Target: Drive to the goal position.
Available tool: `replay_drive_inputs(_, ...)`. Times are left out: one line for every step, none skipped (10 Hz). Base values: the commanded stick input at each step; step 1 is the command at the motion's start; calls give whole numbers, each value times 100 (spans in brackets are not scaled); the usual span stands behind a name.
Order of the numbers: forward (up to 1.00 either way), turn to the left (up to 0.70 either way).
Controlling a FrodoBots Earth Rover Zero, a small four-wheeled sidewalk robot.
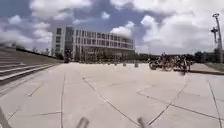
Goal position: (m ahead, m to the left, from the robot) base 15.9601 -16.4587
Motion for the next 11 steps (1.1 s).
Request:
replay_drive_inputs(50,0)
replay_drive_inputs(50,0)
replay_drive_inputs(50,0)
replay_drive_inputs(50,0)
replay_drive_inputs(50,0)
replay_drive_inputs(50,0)
replay_drive_inputs(50,0)
replay_drive_inputs(50,0)
replay_drive_inputs(50,0)
replay_drive_inputs(50,0)
replay_drive_inputs(50,0)
